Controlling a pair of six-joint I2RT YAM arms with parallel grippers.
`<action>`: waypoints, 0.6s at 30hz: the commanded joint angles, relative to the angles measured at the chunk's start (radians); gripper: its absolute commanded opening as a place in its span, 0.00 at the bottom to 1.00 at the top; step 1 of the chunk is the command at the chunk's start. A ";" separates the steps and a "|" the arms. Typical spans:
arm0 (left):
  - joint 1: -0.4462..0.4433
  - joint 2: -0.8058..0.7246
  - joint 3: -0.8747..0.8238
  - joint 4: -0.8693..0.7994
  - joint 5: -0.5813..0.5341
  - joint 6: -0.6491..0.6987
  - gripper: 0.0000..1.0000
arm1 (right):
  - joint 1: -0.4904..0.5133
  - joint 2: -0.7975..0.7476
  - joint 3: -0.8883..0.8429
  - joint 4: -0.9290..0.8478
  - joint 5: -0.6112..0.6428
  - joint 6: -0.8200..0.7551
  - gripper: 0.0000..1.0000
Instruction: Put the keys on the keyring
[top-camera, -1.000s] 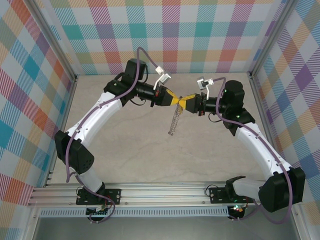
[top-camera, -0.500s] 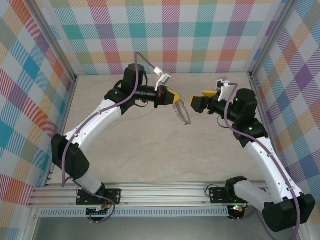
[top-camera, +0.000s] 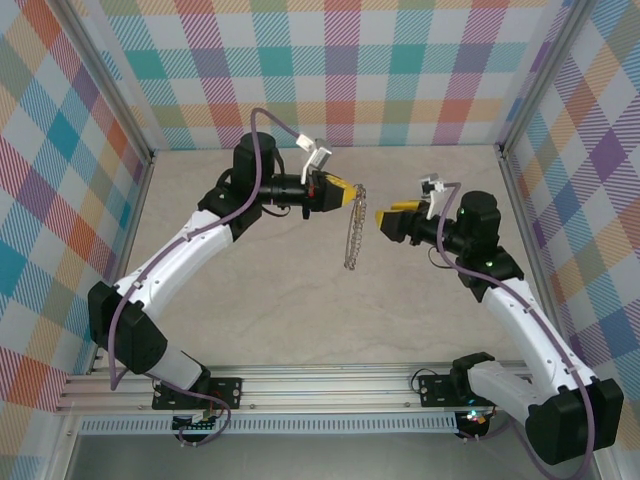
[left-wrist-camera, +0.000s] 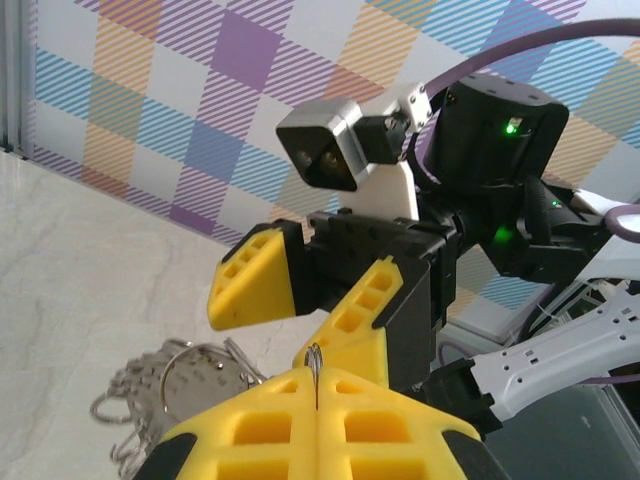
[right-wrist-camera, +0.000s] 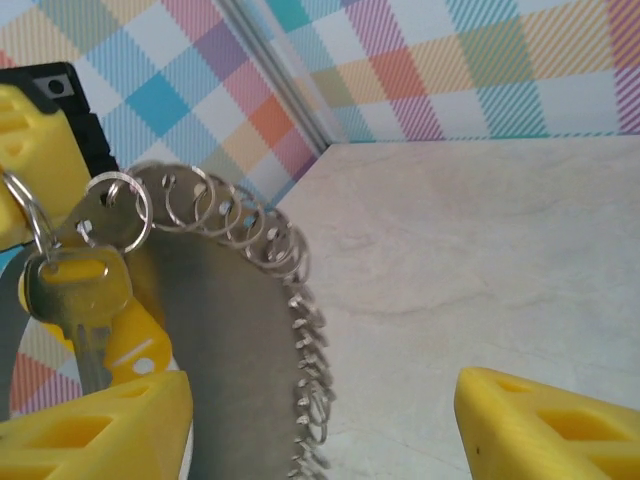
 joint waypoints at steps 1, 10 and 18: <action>-0.002 -0.048 -0.012 0.078 0.005 -0.023 0.00 | 0.035 -0.027 -0.001 0.071 -0.049 0.001 0.69; -0.002 -0.040 -0.006 0.083 0.010 -0.029 0.00 | 0.147 -0.002 0.038 0.059 0.033 -0.039 0.70; -0.004 -0.033 -0.008 0.086 0.018 -0.031 0.00 | 0.180 0.038 0.082 0.067 0.078 -0.061 0.67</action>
